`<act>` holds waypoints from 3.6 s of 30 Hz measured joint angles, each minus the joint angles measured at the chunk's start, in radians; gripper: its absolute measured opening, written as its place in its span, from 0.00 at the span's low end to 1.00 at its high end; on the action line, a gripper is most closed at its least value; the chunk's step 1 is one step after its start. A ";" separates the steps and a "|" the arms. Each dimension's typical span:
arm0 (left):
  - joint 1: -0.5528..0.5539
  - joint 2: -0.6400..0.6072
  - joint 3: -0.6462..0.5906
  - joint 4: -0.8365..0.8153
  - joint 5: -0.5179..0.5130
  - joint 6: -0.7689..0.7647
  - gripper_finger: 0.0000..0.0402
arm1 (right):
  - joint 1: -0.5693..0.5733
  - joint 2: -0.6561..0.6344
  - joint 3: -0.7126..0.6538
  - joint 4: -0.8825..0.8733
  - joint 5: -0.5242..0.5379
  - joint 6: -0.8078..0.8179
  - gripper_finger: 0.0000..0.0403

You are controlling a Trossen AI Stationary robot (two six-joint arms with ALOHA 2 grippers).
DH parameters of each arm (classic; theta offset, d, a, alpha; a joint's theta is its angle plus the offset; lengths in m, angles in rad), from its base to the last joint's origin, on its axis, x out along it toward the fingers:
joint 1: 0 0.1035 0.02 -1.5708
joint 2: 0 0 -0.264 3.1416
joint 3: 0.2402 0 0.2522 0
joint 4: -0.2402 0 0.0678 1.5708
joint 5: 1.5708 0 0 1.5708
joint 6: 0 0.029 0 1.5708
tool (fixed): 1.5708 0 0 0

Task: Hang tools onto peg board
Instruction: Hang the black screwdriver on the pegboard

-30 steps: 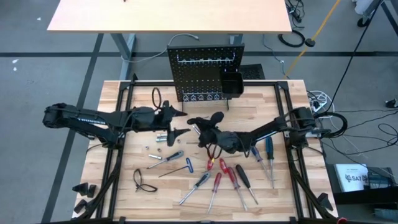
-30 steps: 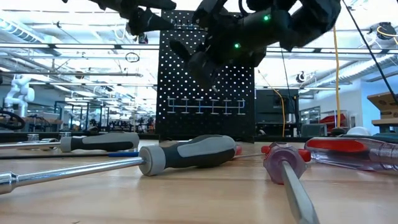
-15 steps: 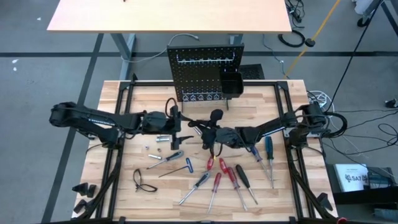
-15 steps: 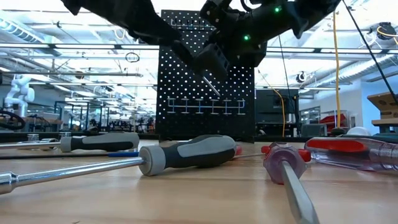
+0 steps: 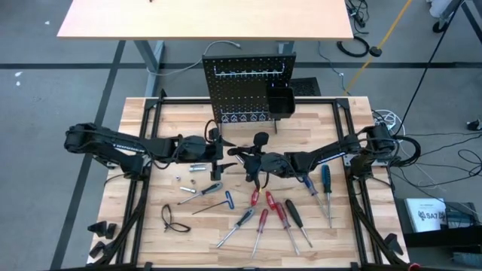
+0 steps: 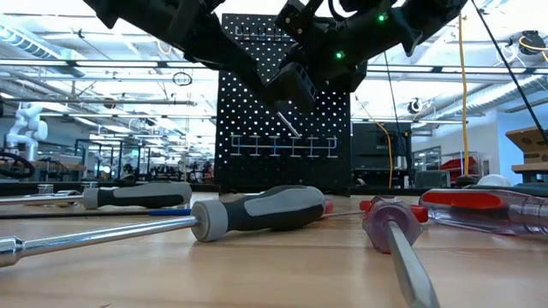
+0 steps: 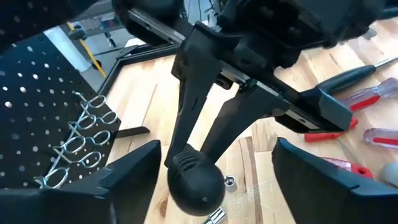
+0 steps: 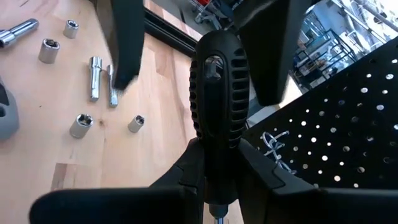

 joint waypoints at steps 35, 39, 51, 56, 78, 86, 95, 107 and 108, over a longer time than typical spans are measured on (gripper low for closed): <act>0.001 0.035 0.000 0.041 -0.059 -0.005 0.40 | 0.003 0.000 0.000 0.018 0.029 -0.059 0.13; 0.001 0.035 0.000 0.042 -0.059 -0.007 0.40 | 0.003 0.000 0.000 0.019 0.028 -0.059 0.13; 0.001 0.035 0.000 0.053 -0.071 -0.007 0.30 | 0.002 0.000 0.000 0.020 0.036 -0.049 0.16; 0.001 0.035 0.000 0.056 -0.075 -0.013 0.30 | 0.002 0.000 0.000 0.016 0.035 -0.009 0.26; 0.253 -0.184 0.215 -0.509 0.057 -0.592 0.30 | 0.001 -0.493 -0.301 -0.569 -0.040 0.877 0.50; 0.474 0.009 0.496 -0.628 0.465 -0.525 0.30 | -0.007 -0.748 -0.480 -0.575 -0.022 1.177 0.49; 0.459 0.135 0.580 -0.538 0.390 -0.362 0.30 | -0.007 -0.775 -0.486 -0.561 0.115 1.297 0.49; 0.379 0.285 0.581 -0.347 0.319 -0.194 0.30 | -0.026 -0.755 -0.486 -0.555 0.148 1.163 0.49; 0.377 0.296 0.581 -0.333 0.314 -0.186 0.30 | -0.027 -0.755 -0.486 -0.555 0.143 1.152 0.49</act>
